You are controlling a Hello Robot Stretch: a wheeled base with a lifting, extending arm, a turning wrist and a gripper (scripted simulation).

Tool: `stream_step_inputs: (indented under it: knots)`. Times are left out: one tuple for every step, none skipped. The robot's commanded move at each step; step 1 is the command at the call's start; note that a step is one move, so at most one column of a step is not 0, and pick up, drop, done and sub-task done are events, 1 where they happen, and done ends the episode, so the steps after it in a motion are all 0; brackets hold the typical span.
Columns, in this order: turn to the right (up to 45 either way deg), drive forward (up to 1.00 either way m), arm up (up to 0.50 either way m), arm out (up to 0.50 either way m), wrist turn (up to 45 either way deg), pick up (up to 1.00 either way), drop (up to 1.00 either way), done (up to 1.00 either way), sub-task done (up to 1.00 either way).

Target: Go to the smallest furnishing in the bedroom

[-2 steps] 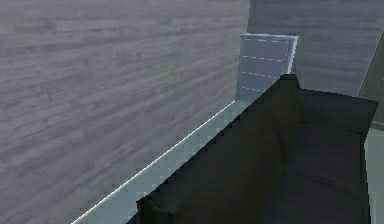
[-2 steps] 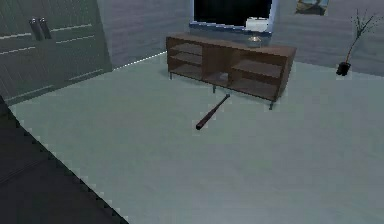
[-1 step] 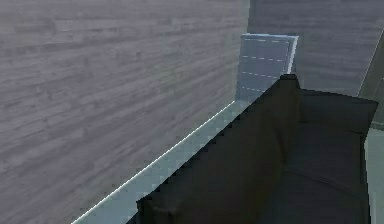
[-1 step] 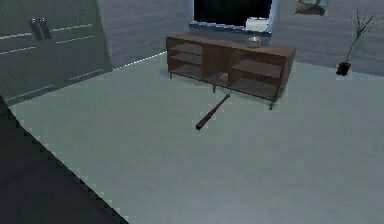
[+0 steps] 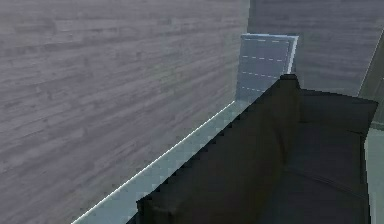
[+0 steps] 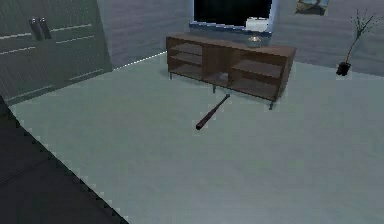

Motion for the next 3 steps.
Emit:
stream_step_inputs:
  knots:
    - [45.0, 0.0, 0.0, 0.0, 0.0, 0.0, 0.0, 0.0, 0.0]
    - [-45.0, 0.0, 0.0, 0.0, 0.0, 0.0, 0.0, 0.0, 0.0]
    - [45.0, 0.0, 0.0, 0.0, 0.0, 0.0, 0.0, 0.0, 0.0]
